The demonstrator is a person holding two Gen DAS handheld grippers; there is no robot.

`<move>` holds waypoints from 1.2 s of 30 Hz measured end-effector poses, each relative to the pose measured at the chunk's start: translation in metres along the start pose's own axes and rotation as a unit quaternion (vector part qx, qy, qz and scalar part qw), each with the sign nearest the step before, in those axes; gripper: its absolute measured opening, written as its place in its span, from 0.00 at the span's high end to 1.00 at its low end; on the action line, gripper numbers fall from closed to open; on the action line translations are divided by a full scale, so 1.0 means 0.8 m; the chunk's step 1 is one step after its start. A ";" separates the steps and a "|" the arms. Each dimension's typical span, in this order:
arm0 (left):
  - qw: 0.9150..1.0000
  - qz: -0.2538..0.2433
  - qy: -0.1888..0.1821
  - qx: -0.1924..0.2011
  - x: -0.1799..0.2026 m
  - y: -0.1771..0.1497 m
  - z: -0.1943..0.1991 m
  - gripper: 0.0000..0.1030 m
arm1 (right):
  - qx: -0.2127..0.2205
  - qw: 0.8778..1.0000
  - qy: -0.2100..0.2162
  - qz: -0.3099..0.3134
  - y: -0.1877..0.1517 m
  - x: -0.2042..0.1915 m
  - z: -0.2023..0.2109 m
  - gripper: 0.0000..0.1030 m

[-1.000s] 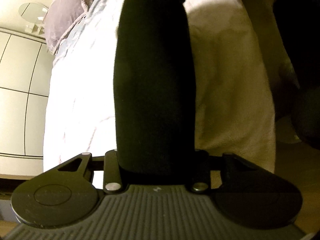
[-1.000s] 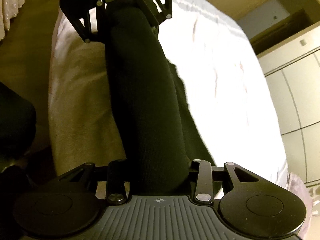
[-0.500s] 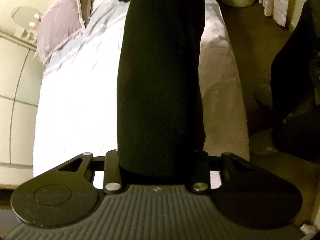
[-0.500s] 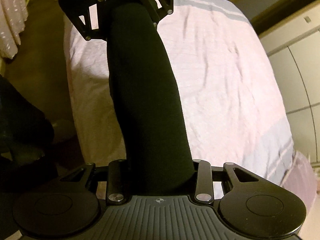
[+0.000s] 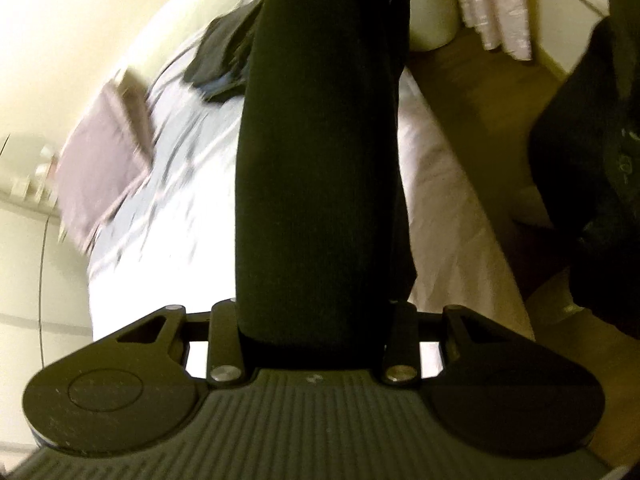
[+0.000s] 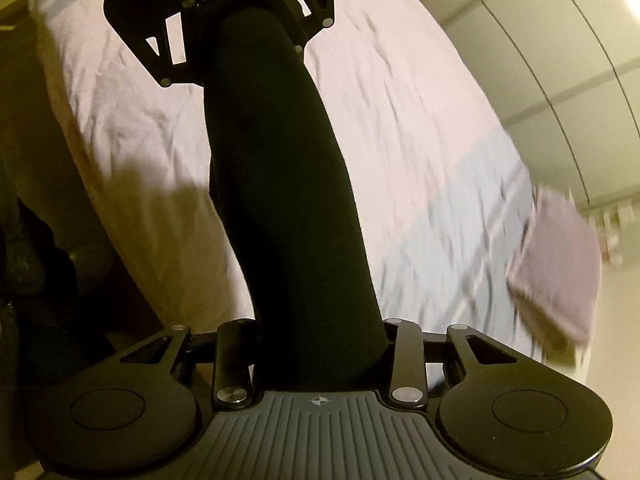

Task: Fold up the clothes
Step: 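Carry the hanging jacket with both grippers toward the folded jeans stack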

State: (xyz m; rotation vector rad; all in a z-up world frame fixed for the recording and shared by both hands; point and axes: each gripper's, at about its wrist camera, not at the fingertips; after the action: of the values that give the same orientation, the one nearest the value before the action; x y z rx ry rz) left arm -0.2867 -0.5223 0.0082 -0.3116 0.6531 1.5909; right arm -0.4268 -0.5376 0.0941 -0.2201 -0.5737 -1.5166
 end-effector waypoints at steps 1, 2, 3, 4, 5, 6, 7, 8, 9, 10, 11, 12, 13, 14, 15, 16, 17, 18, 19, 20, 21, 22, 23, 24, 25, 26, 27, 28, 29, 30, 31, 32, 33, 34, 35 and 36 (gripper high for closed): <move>1.000 -0.010 -0.005 0.006 0.000 0.015 -0.001 0.67 | -0.007 1.000 0.001 -0.014 -0.009 0.001 0.003 0.65; 1.000 -0.020 -0.010 0.012 -0.001 0.028 -0.003 0.66 | -0.013 0.999 0.003 -0.029 -0.024 -0.002 0.004 0.65; 0.999 -0.029 -0.012 0.018 -0.004 0.038 -0.006 0.67 | -0.018 0.999 0.004 -0.043 -0.035 -0.011 0.006 0.65; 0.999 -0.037 -0.015 0.023 -0.006 0.048 -0.009 0.67 | -0.023 0.998 0.005 -0.055 -0.044 -0.021 0.009 0.65; 0.999 -0.043 -0.016 0.027 -0.006 0.059 -0.012 0.67 | -0.026 0.997 0.005 -0.067 -0.061 -0.021 0.011 0.65; 0.998 -0.050 -0.018 0.030 -0.006 0.072 -0.015 0.67 | -0.028 0.997 0.005 -0.078 -0.080 -0.017 0.012 0.65; 0.998 -0.057 -0.019 0.033 -0.006 0.087 -0.018 0.67 | -0.029 0.996 0.005 -0.089 -0.102 -0.011 0.013 0.65; 0.997 -0.065 -0.021 0.035 -0.006 0.101 -0.022 0.67 | -0.030 0.995 0.005 -0.096 -0.116 -0.005 0.009 0.65; 0.997 -0.071 -0.023 0.037 -0.009 0.116 -0.029 0.67 | -0.031 0.994 0.005 -0.101 -0.119 -0.002 0.002 0.65; 0.996 -0.075 -0.025 0.037 -0.016 0.131 -0.040 0.67 | -0.032 0.994 0.005 -0.104 -0.135 0.001 0.004 0.65; 0.996 -0.080 -0.026 0.037 -0.023 0.146 -0.052 0.67 | -0.031 0.994 0.004 -0.108 -0.157 -0.002 0.007 0.65; 0.995 -0.083 -0.027 0.038 -0.031 0.165 -0.063 0.67 | -0.031 0.993 0.002 -0.112 -0.178 -0.006 0.010 0.65; 0.995 -0.085 -0.026 0.039 -0.038 0.188 -0.071 0.67 | -0.030 0.993 0.000 -0.115 -0.200 -0.009 0.013 0.65; 0.995 -0.087 -0.024 0.039 -0.041 0.207 -0.080 0.67 | -0.029 0.992 -0.003 -0.119 -0.220 -0.008 0.018 0.65; 0.995 -0.089 -0.021 0.039 -0.044 0.227 -0.089 0.67 | -0.028 0.992 -0.006 -0.124 -0.239 -0.005 0.023 0.65; 0.995 -0.092 -0.018 0.038 -0.050 0.246 -0.095 0.67 | -0.027 0.991 -0.009 -0.128 -0.257 0.003 0.024 0.65; 0.995 -0.094 -0.014 0.037 -0.054 0.264 -0.103 0.67 | -0.027 0.991 -0.011 -0.131 -0.278 0.013 0.022 0.65; 0.995 -0.095 -0.011 0.037 -0.056 0.280 -0.111 0.67 | -0.027 0.991 -0.012 -0.134 -0.300 0.020 0.023 0.65; 0.995 -0.096 -0.007 0.036 -0.059 0.295 -0.117 0.67 | -0.027 0.990 -0.014 -0.135 -0.318 0.027 0.022 0.65; 0.995 -0.095 -0.004 0.037 -0.062 0.309 -0.124 0.67 | -0.027 0.990 -0.016 -0.137 -0.335 0.036 0.022 0.65; 0.995 -0.094 -0.002 0.037 -0.063 0.325 -0.132 0.67 | -0.027 0.990 -0.019 -0.138 -0.352 0.044 0.023 0.65; 0.995 -0.093 -0.002 0.038 -0.065 0.341 -0.140 0.67 | -0.028 0.989 -0.022 -0.141 -0.368 0.055 0.020 0.65; 0.995 -0.094 -0.001 0.038 -0.070 0.353 -0.144 0.67 | -0.028 0.989 -0.025 -0.144 -0.381 0.065 0.017 0.65; 0.994 -0.098 0.000 0.038 -0.073 0.365 -0.150 0.67 | -0.028 0.988 -0.027 -0.148 -0.393 0.075 0.016 0.65; 0.994 -0.102 0.003 0.039 -0.077 0.376 -0.157 0.67 | -0.027 0.988 -0.028 -0.152 -0.403 0.082 0.016 0.65; 0.993 -0.108 0.006 0.039 -0.081 0.384 -0.164 0.67 | -0.027 0.987 -0.029 -0.156 -0.413 0.085 0.020 0.65; 0.993 -0.114 0.010 0.039 -0.086 0.393 -0.171 0.67 | -0.027 0.986 -0.030 -0.161 -0.422 0.087 0.026 0.65; 0.992 -0.121 0.014 0.040 -0.092 0.401 -0.178 0.67 | -0.027 0.985 -0.031 -0.167 -0.429 0.092 0.025 0.65; 0.991 -0.129 0.019 0.042 -0.098 0.407 -0.185 0.66 | -0.028 0.984 -0.033 -0.173 -0.436 0.099 0.022 0.65; 0.989 -0.136 0.023 0.045 -0.104 0.412 -0.195 0.67 | -0.030 0.983 -0.035 -0.178 -0.441 0.105 0.022 0.65; 0.988 -0.141 0.025 0.050 -0.112 0.417 -0.205 0.67 | -0.033 0.982 -0.037 -0.182 -0.444 0.107 0.026 0.65; 0.988 -0.144 0.027 0.055 -0.119 0.423 -0.215 0.67 | -0.036 0.981 -0.040 -0.185 -0.447 0.113 0.026 0.65; 0.987 -0.144 0.029 0.061 -0.126 0.430 -0.225 0.67 | -0.040 0.980 -0.043 -0.190 -0.451 0.122 0.025 0.65; 0.987 -0.144 0.031 0.067 -0.132 0.437 -0.234 0.67 | -0.044 0.979 -0.045 -0.195 -0.454 0.131 0.023 0.65; 0.986 -0.144 0.033 0.073 -0.139 0.443 -0.243 0.67 | -0.049 0.978 -0.048 -0.198 -0.457 0.141 0.023 0.65; 0.986 -0.143 0.034 0.080 -0.146 0.449 -0.252 0.67 | -0.053 0.977 -0.052 -0.200 -0.460 0.152 0.023 0.65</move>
State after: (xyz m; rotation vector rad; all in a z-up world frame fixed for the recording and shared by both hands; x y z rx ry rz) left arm -0.6566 -0.7383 -0.0070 -0.3257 0.7480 1.2506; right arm -0.7951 -0.6588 0.0906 -0.2791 -0.6460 -1.9386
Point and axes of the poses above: each gripper's, at about its wrist camera, not at the fingertips, and z roughly against the way its jaws point, x to its right, y to its top
